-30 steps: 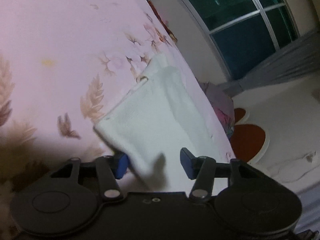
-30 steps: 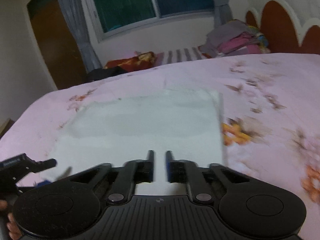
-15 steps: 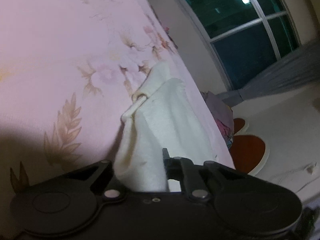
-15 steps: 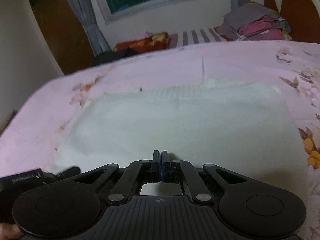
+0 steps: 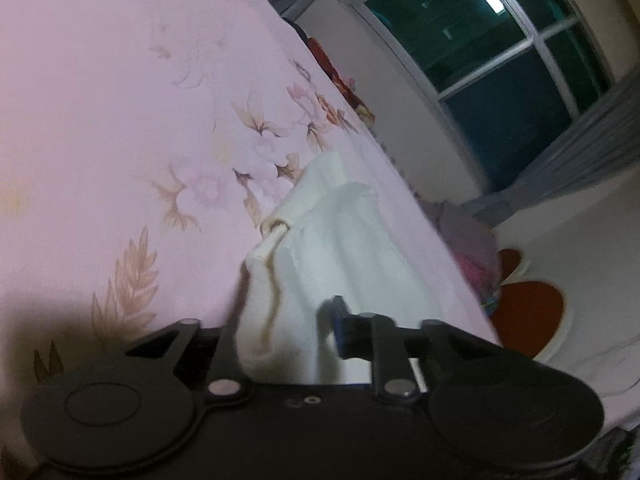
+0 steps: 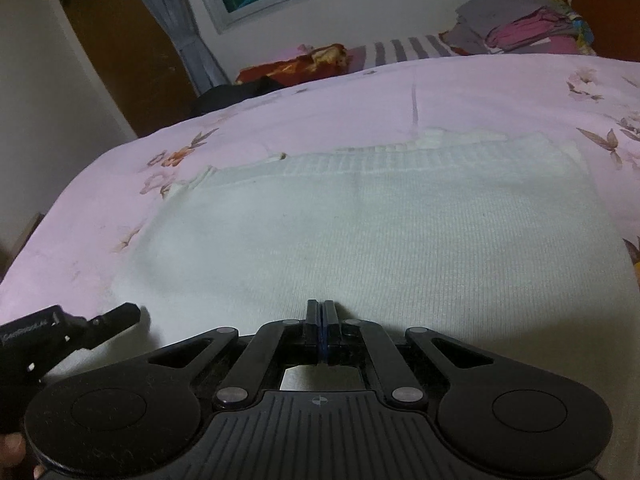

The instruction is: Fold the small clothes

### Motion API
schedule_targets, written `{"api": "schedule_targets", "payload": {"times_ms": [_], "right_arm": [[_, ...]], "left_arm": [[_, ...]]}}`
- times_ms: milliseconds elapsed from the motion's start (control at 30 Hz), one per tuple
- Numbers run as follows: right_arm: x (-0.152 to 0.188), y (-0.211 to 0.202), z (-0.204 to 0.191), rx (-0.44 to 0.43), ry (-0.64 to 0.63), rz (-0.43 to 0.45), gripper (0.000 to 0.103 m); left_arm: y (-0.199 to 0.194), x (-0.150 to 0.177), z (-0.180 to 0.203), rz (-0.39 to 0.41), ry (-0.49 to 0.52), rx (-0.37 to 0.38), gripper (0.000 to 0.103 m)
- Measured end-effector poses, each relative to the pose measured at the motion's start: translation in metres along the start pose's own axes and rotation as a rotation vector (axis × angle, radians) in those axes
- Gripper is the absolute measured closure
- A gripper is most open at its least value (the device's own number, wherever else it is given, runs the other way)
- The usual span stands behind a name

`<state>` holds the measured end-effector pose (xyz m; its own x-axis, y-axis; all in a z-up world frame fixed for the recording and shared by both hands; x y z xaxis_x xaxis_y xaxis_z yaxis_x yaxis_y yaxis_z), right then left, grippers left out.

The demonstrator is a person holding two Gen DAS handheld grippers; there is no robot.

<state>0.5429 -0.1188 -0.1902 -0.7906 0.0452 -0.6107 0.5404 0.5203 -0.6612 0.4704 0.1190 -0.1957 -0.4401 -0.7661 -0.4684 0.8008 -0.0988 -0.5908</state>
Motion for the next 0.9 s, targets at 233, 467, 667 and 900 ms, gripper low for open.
{"api": "schedule_targets", "payload": {"times_ms": [233, 467, 667, 900], "right_arm": [[-0.011, -0.041, 0.039, -0.049, 0.116, 0.088, 0.103], [-0.018, -0.125, 0.137, -0.008, 0.275, 0.215, 0.103], [-0.011, -0.168, 0.185, -0.046, 0.326, 0.231, 0.101], [-0.015, -0.173, 0.185, -0.195, 0.334, 0.209, 0.055]], "left_arm": [[-0.027, 0.017, 0.097, 0.021, 0.489, 0.010, 0.096], [-0.026, 0.106, 0.207, -0.071, 0.928, 0.025, 0.096], [0.013, 0.206, 0.237, -0.360, 1.080, 0.060, 0.071], [-0.025, 0.131, 0.218, -0.217, 0.833, 0.114, 0.069]]}}
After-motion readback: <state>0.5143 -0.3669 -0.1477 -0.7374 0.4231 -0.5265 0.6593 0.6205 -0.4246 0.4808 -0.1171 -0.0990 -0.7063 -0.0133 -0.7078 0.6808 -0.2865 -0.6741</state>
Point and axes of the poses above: each gripper's, at about its wrist camera, not at the fingertips, and y roughly the way its jaws point, z to its right, x to its underside, the point moved 6 cm from there along y, roughly the way its jaws point, and after that the axes turned 2 degrees about -x, right-handed, at the moved point
